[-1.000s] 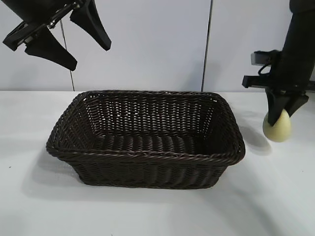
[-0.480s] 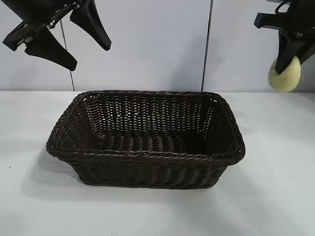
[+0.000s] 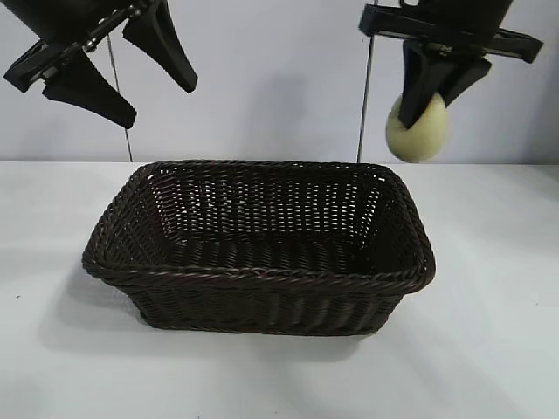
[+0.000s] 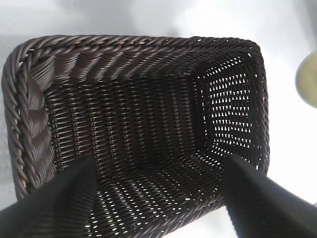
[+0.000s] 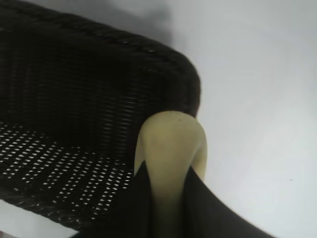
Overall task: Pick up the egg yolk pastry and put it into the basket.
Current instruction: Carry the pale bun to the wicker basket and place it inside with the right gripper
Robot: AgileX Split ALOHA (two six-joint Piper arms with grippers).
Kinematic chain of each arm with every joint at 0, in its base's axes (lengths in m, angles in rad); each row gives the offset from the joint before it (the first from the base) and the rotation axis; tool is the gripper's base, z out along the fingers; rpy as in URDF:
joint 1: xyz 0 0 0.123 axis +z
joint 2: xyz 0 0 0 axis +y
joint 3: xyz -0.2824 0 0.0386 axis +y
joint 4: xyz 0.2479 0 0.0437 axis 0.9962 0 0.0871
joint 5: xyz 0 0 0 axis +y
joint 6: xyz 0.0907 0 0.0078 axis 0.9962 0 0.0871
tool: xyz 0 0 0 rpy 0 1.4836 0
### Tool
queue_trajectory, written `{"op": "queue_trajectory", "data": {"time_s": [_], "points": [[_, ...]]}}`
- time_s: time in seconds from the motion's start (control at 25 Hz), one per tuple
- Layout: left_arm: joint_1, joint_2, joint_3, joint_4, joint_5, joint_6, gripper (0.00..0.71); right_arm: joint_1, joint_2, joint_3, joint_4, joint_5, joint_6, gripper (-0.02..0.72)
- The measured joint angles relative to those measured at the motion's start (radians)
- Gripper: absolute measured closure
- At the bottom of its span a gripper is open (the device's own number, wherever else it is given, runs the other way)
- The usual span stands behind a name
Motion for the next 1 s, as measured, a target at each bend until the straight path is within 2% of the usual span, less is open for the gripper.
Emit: {"op": "queue_trajectory", "data": {"time_s": [0.36, 0.52, 0.64, 0.8, 0.92, 1.0], "points": [[0.000, 0.000, 0.000, -0.001, 0.002, 0.000, 0.191, 0.135, 0.048, 0.000, 0.005, -0.033, 0.045, 0.609], [0.000, 0.000, 0.000, -0.001, 0.002, 0.000, 0.191, 0.179, 0.077, 0.000, 0.008, -0.091, 0.048, 0.609], [0.000, 0.000, 0.000, -0.001, 0.002, 0.000, 0.191, 0.193, 0.098, 0.000, 0.016, -0.130, 0.049, 0.610], [0.000, 0.000, 0.000, -0.001, 0.003, 0.000, 0.191, 0.194, 0.125, 0.000, 0.019, -0.137, 0.052, 0.605], [0.000, 0.000, 0.000, -0.001, 0.006, 0.000, 0.191, 0.194, 0.132, 0.000, 0.019, -0.137, 0.052, 0.554], [0.000, 0.000, 0.000, -0.001, 0.006, 0.000, 0.191, 0.194, 0.132, 0.000, 0.020, -0.137, 0.052, 0.466]]}}
